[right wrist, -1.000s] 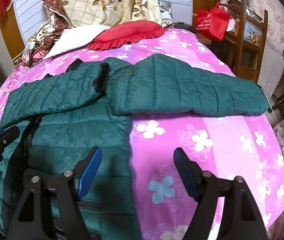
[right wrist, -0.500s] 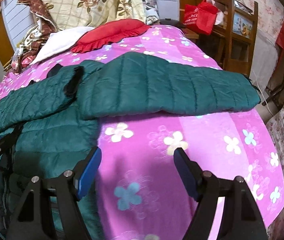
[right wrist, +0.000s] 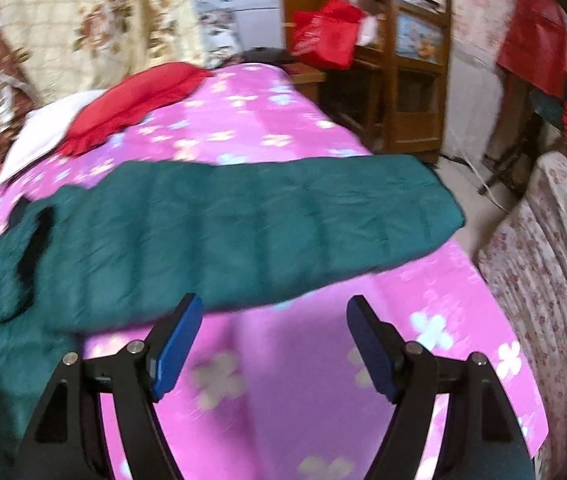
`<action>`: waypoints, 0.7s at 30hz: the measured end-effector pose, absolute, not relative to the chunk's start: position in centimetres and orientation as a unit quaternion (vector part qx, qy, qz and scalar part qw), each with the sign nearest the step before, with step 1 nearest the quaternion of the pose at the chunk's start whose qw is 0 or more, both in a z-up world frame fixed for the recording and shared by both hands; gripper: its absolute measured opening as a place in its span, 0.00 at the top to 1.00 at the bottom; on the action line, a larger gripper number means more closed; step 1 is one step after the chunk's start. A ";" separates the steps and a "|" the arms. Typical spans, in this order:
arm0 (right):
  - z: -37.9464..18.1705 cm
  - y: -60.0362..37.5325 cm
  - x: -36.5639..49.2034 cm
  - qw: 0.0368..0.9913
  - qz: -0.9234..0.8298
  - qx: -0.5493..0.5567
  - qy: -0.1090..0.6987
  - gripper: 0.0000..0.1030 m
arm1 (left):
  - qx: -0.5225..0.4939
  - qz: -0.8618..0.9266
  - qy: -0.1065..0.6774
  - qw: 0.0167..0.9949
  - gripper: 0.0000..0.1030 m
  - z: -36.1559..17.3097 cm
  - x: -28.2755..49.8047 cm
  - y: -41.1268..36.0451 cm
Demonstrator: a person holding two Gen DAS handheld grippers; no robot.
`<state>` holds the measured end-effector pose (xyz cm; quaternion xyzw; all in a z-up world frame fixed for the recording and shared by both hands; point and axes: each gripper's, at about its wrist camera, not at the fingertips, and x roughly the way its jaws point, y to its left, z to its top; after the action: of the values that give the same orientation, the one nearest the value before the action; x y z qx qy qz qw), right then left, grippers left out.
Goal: Fold large clothes
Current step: 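Grasp the other sleeve cuff with the right gripper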
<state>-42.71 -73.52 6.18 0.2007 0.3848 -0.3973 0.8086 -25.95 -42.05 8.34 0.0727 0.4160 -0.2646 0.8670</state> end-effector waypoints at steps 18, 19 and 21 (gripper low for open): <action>2.7 -87.4 -47.0 0.729 -0.505 0.331 0.323 0.24 | 0.063 -0.246 0.426 0.868 0.66 7.3 -23.5 -39.9; 2.4 -88.1 -47.1 0.724 -0.510 0.337 0.321 0.24 | 0.063 -0.245 0.427 0.868 0.66 7.3 -23.4 -39.7; 2.1 -88.7 -47.3 0.721 -0.513 0.345 0.312 0.24 | 0.063 -0.242 0.427 0.869 0.66 7.3 -23.2 -39.5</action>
<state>-47.33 -88.68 2.06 0.3451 0.3118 -0.5131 0.7214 -23.25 -39.53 7.27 0.0635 0.4270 -0.2420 0.8689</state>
